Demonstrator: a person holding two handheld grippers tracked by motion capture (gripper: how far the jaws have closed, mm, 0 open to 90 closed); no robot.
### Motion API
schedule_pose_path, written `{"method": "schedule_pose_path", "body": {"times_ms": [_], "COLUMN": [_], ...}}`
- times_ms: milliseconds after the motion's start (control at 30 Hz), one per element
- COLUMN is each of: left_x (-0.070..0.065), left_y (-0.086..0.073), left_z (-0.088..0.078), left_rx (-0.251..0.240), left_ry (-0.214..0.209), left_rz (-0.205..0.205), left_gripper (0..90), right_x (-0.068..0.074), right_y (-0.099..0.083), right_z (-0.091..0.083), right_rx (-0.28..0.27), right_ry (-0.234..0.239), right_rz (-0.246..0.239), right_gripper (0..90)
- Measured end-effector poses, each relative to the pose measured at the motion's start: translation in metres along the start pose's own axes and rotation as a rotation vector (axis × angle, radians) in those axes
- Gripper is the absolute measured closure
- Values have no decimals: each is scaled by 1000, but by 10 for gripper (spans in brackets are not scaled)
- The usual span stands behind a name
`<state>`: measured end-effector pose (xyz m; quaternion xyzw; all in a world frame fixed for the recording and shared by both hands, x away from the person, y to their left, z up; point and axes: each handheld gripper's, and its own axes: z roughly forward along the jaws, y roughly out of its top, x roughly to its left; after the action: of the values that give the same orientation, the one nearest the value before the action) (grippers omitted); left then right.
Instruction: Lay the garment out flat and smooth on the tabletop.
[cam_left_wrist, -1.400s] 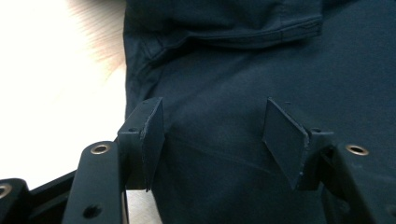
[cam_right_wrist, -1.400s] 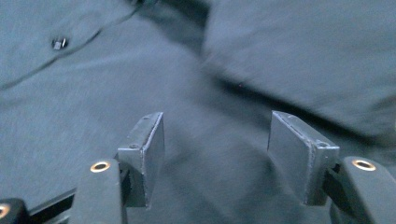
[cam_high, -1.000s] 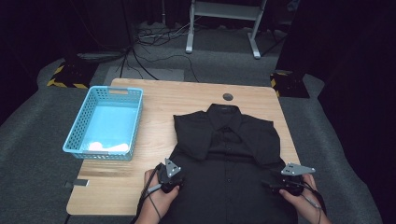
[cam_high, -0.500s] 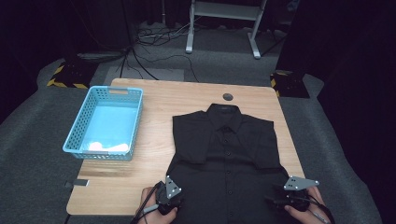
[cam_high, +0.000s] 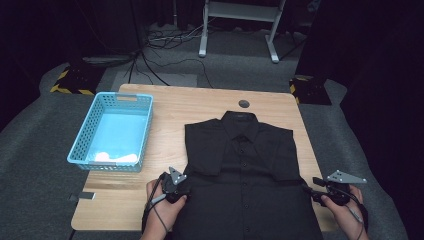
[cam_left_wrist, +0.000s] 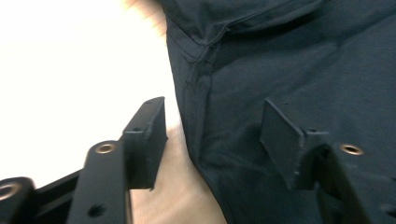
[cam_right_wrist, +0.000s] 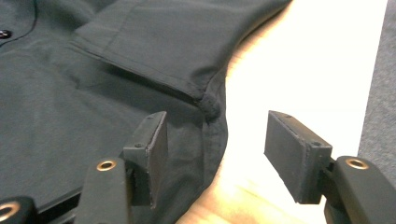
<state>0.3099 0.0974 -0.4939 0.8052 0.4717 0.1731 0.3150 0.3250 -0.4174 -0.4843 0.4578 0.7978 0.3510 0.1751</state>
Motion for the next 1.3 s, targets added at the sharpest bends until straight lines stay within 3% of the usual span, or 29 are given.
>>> {"method": "schedule_pose_path", "body": {"times_ms": [33, 100, 200, 300, 500, 567, 600, 667, 767, 900, 1000, 1133, 1300], "left_x": [0, -2, -4, -6, -14, -15, -14, -13, -14, -18, -21, -25, -28], "left_y": [1, 3, 1, -3, -13, -14, -13, -10, -2, 11, 20, 29, 38], "left_z": [0, -2, -6, -11, -24, -27, -28, -29, -28, -23, -17, -9, 2], "left_rx": [2, 17, 31, 43, 87, 91, 76, 43, -6, -36, -48, -62, -76], "left_ry": [0, -10, -20, -38, -77, -66, -54, -34, -17, -19, -23, -22, -17], "left_rz": [3, 22, 44, 61, 89, 101, 99, 87, 85, 88, 93, 104, 114], "left_gripper": [446, 596, 771, 834, 836, 780, 698, 537, 446, 424, 418, 403, 386], "right_x": [0, 2, 8, 11, 17, 18, 19, 20, 24, 33, 38, 40, 42], "right_y": [0, 1, 1, 0, -11, -13, -13, -10, 0, 17, 29, 38, 32], "right_z": [3, 7, 6, 1, -14, -18, -20, -22, -23, -14, 0, 24, 47], "right_rx": [14, 51, 83, 114, 164, 180, 181, 136, 56, -23, -41, -31, 10], "right_ry": [5, 33, 34, 47, 87, 93, 89, 75, 78, 72, 72, 59, 46], "right_rz": [-6, -23, -62, -71, -67, -72, -72, -59, -38, -38, -46, -71, -85], "right_gripper": [463, 624, 814, 855, 861, 820, 754, 611, 492, 434, 414, 373, 340]}}
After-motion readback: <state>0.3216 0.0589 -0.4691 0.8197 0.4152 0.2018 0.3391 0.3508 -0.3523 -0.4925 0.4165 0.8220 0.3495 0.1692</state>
